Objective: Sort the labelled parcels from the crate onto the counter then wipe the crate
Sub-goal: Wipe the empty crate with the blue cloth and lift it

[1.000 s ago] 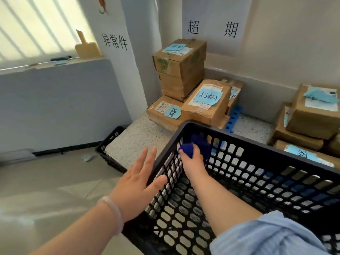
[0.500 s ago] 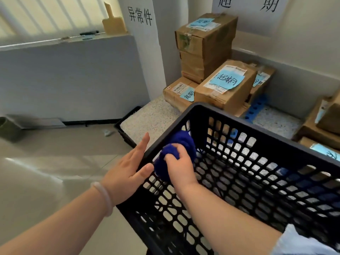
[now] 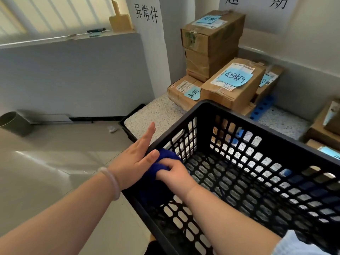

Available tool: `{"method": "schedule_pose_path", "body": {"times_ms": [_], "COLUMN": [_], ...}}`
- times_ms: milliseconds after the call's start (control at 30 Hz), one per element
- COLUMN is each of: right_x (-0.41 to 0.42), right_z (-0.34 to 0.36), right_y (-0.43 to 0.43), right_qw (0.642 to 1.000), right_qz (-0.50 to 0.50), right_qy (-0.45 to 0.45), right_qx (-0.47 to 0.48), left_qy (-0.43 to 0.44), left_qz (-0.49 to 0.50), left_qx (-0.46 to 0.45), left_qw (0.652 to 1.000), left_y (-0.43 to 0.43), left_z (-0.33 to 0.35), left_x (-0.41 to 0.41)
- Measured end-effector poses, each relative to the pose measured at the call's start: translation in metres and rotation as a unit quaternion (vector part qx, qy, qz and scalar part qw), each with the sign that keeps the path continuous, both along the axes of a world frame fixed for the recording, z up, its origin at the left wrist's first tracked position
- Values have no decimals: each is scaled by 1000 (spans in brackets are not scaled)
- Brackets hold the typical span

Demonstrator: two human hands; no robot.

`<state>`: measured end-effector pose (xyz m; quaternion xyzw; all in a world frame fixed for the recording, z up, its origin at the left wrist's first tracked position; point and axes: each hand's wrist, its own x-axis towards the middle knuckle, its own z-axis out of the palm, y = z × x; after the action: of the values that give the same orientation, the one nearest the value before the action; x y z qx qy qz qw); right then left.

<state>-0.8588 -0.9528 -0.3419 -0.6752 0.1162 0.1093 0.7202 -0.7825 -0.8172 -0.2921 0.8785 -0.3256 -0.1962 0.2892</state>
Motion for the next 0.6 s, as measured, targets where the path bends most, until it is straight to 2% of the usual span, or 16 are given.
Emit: {"method": "schedule_pose_path", "body": {"times_ms": [167, 367, 600], "right_x": [27, 62, 53], "right_z": [-23, -32, -45], "right_y": [-51, -81, -61], "right_qw": [976, 910, 921], "right_qz": [-217, -409, -378], "right_qy": [19, 56, 79], "right_qx": [4, 26, 39], "left_qy": [-14, -24, -21], "left_qz": [-7, -8, -5], "left_qx": [34, 49, 50], "left_qw": [999, 998, 999], "left_y": [-1, -2, -3], "left_z": [1, 0, 1], "left_x": [0, 2, 0]}}
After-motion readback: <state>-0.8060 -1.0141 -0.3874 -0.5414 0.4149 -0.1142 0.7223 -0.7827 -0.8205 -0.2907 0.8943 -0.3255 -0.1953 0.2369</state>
